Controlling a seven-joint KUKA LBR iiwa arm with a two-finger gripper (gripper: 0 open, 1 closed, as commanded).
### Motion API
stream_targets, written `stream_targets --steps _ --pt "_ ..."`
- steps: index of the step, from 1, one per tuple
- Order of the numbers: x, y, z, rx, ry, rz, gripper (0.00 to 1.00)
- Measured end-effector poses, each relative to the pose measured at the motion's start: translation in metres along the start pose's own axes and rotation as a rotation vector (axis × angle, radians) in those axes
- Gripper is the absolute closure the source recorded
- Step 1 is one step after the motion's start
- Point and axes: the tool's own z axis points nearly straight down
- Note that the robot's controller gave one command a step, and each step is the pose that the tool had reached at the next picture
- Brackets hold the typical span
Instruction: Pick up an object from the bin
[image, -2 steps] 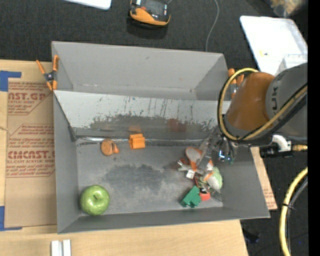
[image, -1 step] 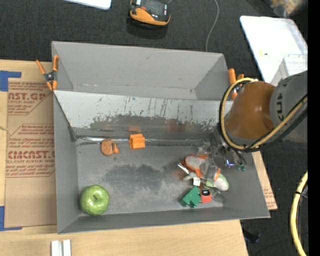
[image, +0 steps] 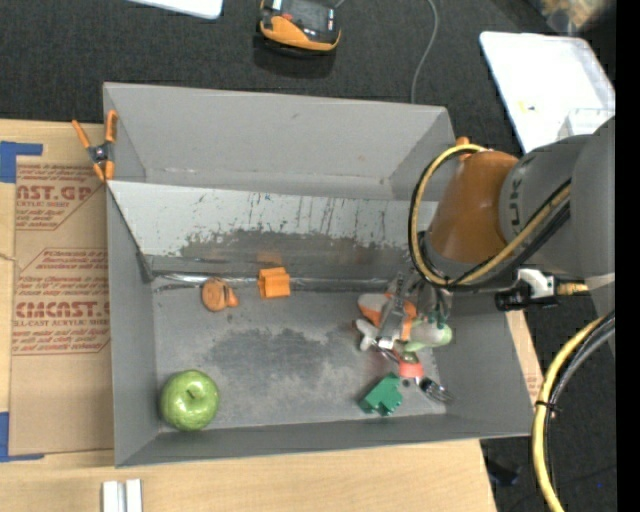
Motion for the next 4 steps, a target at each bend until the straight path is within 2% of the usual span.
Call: stream_targets --steps 1,2,3,4 --pt "0.0 0.0 0.0 0.0 -0.001 -0.001 1.0" --pt "0.002 0.0 -0.039 0.0 0.004 0.0 1.0" --pt "0.0 0.001 -0.067 -0.002 -0.003 -0.002 1.0" --pt "0.0 0.001 -0.075 -0.002 -0.003 -0.003 1.0"
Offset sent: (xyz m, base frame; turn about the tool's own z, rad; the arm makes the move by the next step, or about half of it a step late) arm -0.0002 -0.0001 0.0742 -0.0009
